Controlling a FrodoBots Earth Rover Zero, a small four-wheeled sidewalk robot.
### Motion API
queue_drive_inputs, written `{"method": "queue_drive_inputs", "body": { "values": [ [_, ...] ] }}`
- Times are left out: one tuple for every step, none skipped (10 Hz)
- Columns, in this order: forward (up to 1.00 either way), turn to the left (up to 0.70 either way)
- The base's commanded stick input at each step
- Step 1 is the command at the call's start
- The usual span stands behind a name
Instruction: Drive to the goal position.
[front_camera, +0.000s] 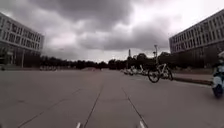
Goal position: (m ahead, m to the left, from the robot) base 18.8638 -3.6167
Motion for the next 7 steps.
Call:
{"method": "queue_drive_inputs", "body": {
  "values": [
    [0.5, 0.01],
    [0.5, 0.01],
    [0.5, 0.01],
    [0.5, 0.01],
    [0.5, 0.01],
    [0.5, 0.01],
    [0.5, 0.01]
  ]
}}
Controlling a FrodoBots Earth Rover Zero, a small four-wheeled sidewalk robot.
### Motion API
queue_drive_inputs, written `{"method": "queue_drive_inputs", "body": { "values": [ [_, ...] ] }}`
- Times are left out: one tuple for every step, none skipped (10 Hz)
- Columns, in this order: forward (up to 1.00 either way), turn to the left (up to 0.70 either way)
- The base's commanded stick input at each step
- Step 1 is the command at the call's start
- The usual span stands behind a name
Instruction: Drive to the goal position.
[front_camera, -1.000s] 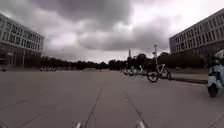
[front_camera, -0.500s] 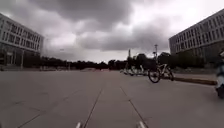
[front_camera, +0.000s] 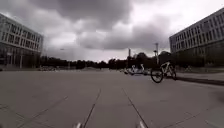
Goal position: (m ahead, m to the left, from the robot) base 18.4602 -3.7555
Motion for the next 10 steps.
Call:
{"method": "queue_drive_inputs", "body": {
  "values": [
    [0.5, 0.01],
    [0.5, 0.01],
    [0.5, 0.01],
    [0.5, 0.01],
    [0.5, 0.01],
    [0.5, 0.01],
    [0.5, 0.01],
    [0.5, 0.01],
    [0.5, 0.01],
    [0.5, 0.01]
  ]
}}
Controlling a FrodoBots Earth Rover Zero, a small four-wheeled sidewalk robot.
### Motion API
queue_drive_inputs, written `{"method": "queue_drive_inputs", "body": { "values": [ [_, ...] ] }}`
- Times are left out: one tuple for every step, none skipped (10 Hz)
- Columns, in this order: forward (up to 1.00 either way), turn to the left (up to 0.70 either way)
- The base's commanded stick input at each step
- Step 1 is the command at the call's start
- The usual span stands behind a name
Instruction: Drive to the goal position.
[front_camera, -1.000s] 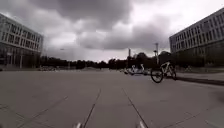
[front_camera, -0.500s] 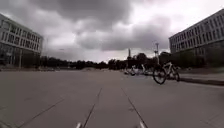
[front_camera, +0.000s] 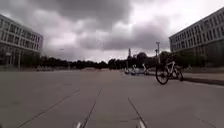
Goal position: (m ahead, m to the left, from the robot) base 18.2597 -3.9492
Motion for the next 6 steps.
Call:
{"method": "queue_drive_inputs", "body": {
  "values": [
    [0.5, 0.01],
    [0.5, 0.01],
    [0.5, 0.01],
    [0.5, 0.01],
    [0.5, 0.01],
    [0.5, 0.01]
  ]
}}
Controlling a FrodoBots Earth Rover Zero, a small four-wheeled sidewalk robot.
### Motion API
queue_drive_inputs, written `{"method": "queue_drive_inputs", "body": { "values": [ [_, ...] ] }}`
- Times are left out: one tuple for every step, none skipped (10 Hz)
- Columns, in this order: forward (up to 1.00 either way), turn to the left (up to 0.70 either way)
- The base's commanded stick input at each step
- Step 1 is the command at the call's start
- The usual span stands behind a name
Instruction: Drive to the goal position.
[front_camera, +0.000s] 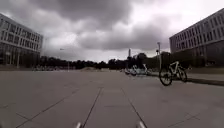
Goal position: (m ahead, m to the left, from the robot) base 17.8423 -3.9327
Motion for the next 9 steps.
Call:
{"method": "queue_drive_inputs", "body": {
  "values": [
    [0.5, 0.01],
    [0.5, 0.01],
    [0.5, 0.01],
    [0.5, 0.01],
    [0.5, 0.01],
    [0.5, 0.01],
    [0.5, 0.01],
    [0.5, 0.01],
    [0.5, 0.01]
  ]
}}
